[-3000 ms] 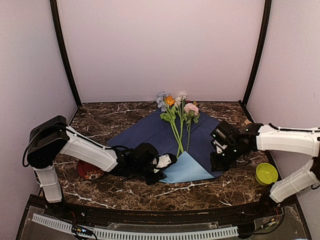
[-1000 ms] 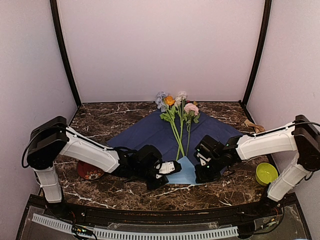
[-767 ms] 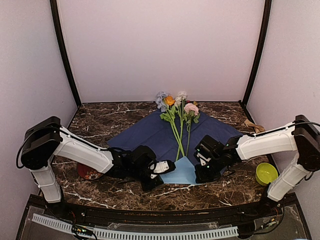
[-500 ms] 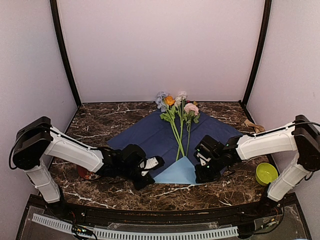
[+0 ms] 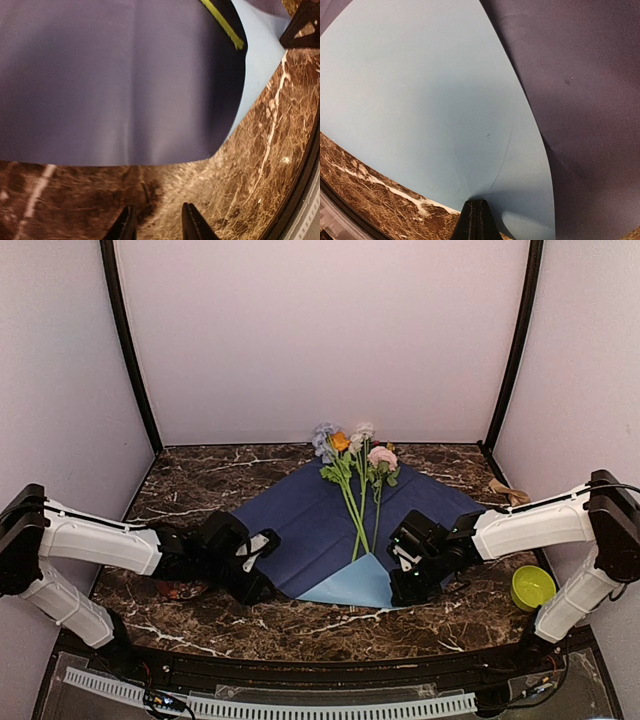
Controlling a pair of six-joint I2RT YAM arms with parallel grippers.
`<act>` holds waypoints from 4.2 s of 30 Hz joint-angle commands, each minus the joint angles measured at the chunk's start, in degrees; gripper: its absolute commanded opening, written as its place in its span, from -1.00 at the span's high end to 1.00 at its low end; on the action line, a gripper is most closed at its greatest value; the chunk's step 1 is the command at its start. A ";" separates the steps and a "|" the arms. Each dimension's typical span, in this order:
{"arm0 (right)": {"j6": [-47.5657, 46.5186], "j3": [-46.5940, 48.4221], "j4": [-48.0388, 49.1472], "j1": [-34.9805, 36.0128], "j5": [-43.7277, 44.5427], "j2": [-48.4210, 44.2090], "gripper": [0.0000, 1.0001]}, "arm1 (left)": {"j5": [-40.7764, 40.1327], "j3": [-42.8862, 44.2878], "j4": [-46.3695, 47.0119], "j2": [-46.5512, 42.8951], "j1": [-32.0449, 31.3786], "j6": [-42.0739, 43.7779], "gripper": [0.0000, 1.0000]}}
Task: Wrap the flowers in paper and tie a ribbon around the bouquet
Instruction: Press the fold line on the 1/4-folded wrapping paper, then pick up the one-fourth-folded wrapping paper from the center of the board.
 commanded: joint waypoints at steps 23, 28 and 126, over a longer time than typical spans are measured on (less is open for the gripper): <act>-0.26 0.47 0.83 1.24 6.96 2.41 1.00 | -24.84 -4.26 13.73 -6.26 -11.48 -60.85 -0.50; 0.69 0.49 1.10 2.16 11.21 2.22 1.00 | -30.49 4.47 9.47 1.25 -16.47 -61.70 -0.59; 8.39 -0.07 29.52 6.17 -4.25 7.71 1.00 | -38.66 23.89 1.82 16.91 -19.84 -43.93 1.00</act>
